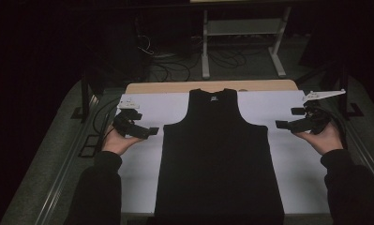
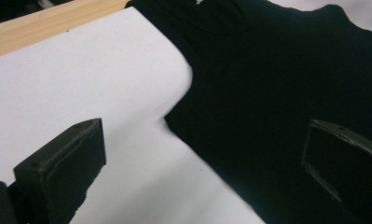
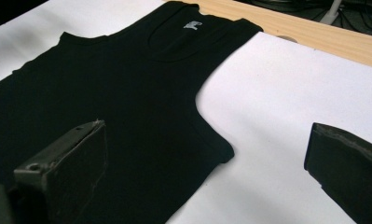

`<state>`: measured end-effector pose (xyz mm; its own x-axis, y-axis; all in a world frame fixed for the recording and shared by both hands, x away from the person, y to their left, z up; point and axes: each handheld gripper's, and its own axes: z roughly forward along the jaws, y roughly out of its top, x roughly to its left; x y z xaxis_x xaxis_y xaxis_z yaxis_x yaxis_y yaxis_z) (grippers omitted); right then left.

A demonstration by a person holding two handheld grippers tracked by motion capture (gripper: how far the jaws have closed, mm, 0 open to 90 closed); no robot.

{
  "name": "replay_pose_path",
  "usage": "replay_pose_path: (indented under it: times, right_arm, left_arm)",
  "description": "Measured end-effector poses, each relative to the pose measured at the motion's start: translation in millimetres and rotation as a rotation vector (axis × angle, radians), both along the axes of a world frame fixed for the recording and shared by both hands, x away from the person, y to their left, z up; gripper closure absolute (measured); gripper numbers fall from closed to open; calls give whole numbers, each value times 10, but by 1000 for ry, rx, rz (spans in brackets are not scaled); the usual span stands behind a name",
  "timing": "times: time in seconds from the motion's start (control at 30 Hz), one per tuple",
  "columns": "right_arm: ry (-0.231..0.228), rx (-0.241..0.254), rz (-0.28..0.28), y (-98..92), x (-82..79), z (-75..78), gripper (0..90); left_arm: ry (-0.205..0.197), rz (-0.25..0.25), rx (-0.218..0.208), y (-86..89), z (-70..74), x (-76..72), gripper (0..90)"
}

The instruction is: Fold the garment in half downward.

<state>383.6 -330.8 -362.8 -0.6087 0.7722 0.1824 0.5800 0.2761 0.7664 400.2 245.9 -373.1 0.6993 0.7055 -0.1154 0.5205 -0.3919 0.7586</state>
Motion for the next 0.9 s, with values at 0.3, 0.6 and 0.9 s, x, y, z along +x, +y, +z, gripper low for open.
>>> replay_pose_path:
  times: [0.3, 0.6, 0.9]
  right_arm:
    - [19, -12, -6, 15, 91, -96, 0]
    - [35, -3, -21, -4, 176, -192, 0]
    - [42, 1, -27, -12, 233, -261, 0]
  left_arm:
    - [17, 36, -34, 50, -110, 117, 0]
    - [-4, 59, -64, 31, -189, 191, 0]
    - [17, 67, -66, 9, -279, 243, 0]
